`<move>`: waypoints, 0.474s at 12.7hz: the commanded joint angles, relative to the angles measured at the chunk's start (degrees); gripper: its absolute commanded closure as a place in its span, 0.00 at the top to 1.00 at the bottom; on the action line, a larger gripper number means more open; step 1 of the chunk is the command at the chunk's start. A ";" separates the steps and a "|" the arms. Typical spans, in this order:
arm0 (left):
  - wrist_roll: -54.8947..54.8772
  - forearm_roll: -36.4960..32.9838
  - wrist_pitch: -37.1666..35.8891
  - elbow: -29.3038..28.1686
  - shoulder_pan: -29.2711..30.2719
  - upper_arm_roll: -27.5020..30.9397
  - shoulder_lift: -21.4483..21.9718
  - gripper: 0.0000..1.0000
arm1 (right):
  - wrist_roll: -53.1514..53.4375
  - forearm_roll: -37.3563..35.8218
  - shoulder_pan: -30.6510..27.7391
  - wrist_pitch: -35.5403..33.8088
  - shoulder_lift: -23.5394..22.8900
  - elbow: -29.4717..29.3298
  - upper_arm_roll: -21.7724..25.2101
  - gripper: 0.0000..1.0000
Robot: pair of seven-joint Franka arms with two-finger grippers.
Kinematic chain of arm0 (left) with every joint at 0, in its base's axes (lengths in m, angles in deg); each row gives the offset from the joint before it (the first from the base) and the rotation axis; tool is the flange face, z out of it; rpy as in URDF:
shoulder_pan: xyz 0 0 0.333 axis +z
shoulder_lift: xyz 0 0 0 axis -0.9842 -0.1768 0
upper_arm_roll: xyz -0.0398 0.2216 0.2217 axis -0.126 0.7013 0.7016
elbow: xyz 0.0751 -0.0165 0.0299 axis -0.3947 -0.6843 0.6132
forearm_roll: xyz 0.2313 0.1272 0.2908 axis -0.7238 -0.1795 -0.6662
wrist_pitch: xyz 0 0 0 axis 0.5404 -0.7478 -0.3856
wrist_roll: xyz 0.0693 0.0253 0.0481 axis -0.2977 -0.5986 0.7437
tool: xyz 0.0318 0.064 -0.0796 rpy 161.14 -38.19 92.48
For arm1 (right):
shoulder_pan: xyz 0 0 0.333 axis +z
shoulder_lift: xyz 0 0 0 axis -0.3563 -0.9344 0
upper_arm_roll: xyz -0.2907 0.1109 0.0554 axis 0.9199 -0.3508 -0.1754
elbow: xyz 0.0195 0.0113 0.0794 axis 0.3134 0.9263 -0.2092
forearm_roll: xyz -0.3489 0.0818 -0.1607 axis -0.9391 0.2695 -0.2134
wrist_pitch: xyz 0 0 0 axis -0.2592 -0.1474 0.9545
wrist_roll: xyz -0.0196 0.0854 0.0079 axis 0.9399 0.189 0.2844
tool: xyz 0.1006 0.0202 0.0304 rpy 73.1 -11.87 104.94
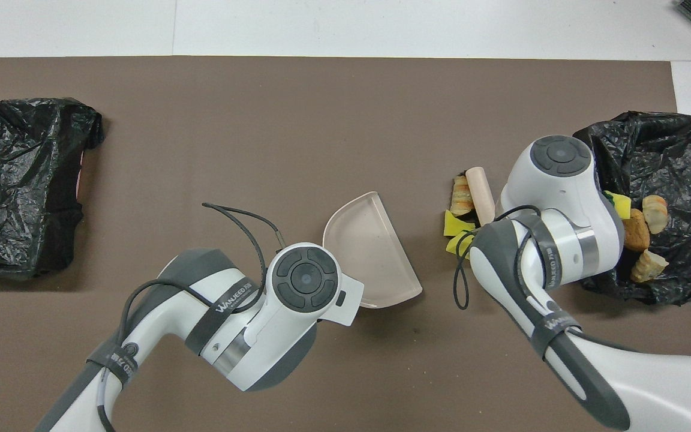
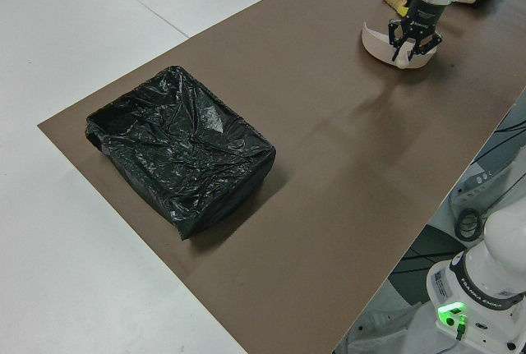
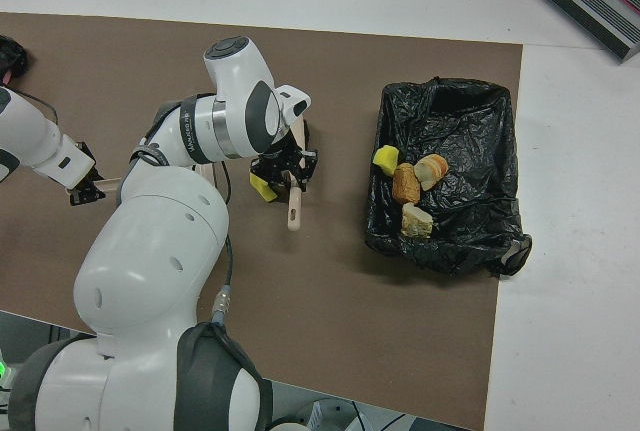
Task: Sweep and dump trash in bin
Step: 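Sweep the bread and sponge pieces into the dustpan with the right gripper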
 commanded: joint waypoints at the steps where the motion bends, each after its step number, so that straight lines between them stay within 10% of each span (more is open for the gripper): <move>1: 0.61 0.07 0.87 -2.72 -0.65 0.56 2.30 0.00 | 2.49 5.95 3.57 1.20 2.67 4.00 -0.21 0.00; 6: 0.52 0.15 0.87 -2.89 -0.30 0.56 2.30 0.00 | 12.51 17.45 11.39 1.46 3.46 4.09 -0.21 0.00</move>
